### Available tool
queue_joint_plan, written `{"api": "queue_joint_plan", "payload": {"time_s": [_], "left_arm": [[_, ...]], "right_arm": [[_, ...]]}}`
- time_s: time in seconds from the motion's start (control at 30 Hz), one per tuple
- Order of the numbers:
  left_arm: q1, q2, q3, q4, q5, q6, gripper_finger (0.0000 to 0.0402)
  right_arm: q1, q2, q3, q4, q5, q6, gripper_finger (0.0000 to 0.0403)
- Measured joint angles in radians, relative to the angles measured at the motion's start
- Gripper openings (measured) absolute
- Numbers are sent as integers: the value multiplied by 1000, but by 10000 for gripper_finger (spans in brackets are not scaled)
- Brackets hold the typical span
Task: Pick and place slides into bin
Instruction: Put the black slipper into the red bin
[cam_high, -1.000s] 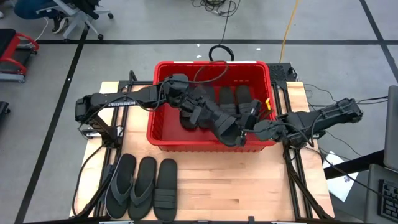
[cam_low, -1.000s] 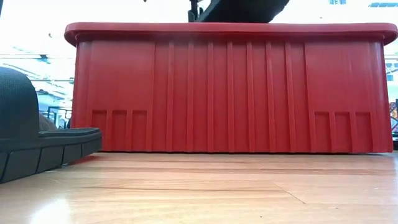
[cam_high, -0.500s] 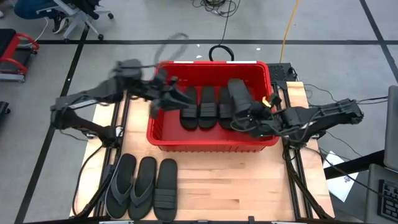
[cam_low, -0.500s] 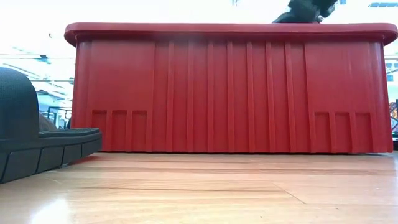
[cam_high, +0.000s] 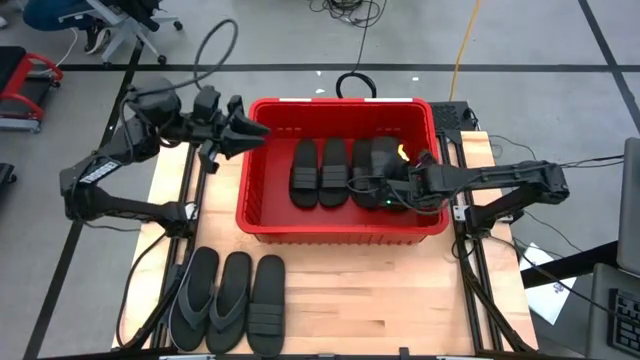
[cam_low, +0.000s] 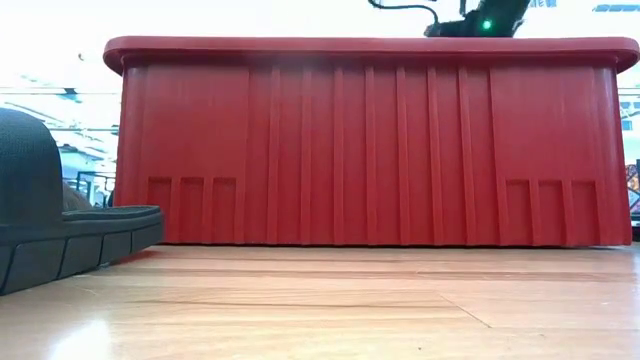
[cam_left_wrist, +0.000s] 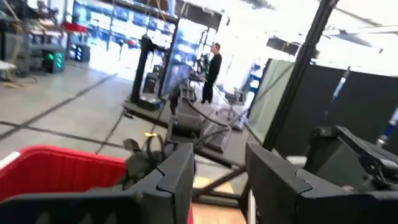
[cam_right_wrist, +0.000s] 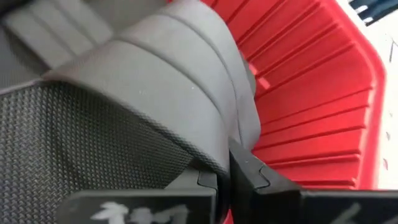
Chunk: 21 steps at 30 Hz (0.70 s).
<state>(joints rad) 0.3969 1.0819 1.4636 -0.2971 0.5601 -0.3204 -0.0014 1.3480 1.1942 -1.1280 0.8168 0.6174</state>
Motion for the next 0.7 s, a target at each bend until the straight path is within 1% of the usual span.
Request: {"api": "queue_joint_plan", "payload": {"time_s": [0.17, 0.4, 0.5, 0.6, 0.7], "left_arm": [[33, -11, 0, -24, 34, 2, 145], [64, -9, -1, -71, 19, 25, 145], [79, -10, -1, -73, 15, 30, 145], [97, -9, -1, -75, 15, 30, 145], [112, -9, -1, -74, 14, 30, 145]], "right_arm": [[-52, 14, -13, -5, -43, -114, 1], [-152, -10, -47, -36, -76, -125, 1], [-183, -12, -68, -3, -143, -230, 1], [-201, -11, -97, 38, -179, -324, 1], [-216, -12, -124, 71, -188, -343, 0]]}}
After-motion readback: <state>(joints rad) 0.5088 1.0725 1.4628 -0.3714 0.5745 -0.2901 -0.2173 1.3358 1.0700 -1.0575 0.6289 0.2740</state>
